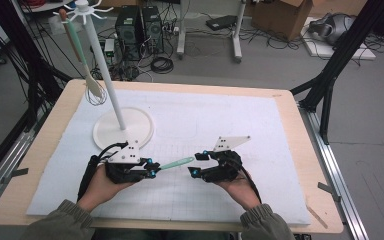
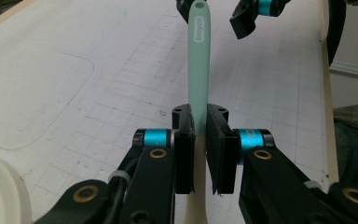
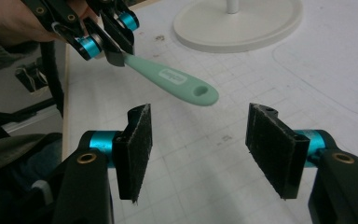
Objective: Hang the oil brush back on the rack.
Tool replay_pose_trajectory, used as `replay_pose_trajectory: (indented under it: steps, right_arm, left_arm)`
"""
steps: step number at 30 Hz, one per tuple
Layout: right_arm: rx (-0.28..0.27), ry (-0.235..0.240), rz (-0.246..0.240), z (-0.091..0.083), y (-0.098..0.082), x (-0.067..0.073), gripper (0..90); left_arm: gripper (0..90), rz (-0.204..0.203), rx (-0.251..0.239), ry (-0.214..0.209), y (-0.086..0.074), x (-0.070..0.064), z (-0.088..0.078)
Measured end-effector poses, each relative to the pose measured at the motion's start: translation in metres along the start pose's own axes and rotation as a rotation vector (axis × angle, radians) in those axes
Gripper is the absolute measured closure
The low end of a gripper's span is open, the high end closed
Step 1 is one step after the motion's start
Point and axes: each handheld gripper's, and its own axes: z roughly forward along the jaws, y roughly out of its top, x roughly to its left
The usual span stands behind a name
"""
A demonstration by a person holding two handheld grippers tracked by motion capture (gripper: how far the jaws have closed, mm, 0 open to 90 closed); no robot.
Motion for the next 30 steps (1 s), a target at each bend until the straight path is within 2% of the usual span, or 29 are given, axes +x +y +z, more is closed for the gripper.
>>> replay_pose_trajectory:
  steps: [13, 25, 30]
  right_arm:
    - [-0.006, 0.089, 0.012, 0.0095, 0.0042, -0.0002, 57.5]
    - [-0.047, 0.121, 0.033, 0.0089, 0.0052, -0.0022, 61.8]
    - [-0.047, 0.139, 0.041, 0.0103, 0.0061, -0.0027, 65.2]
  left_arm:
    - [81.6, 0.001, -0.005, -0.005, 0.0012, -0.0019, 0.0023]
    - [81.5, 0.005, 0.002, -0.009, 0.0010, -0.0027, 0.0059]
    - [81.5, 0.017, 0.007, -0.018, 0.0016, -0.0039, 0.0079]
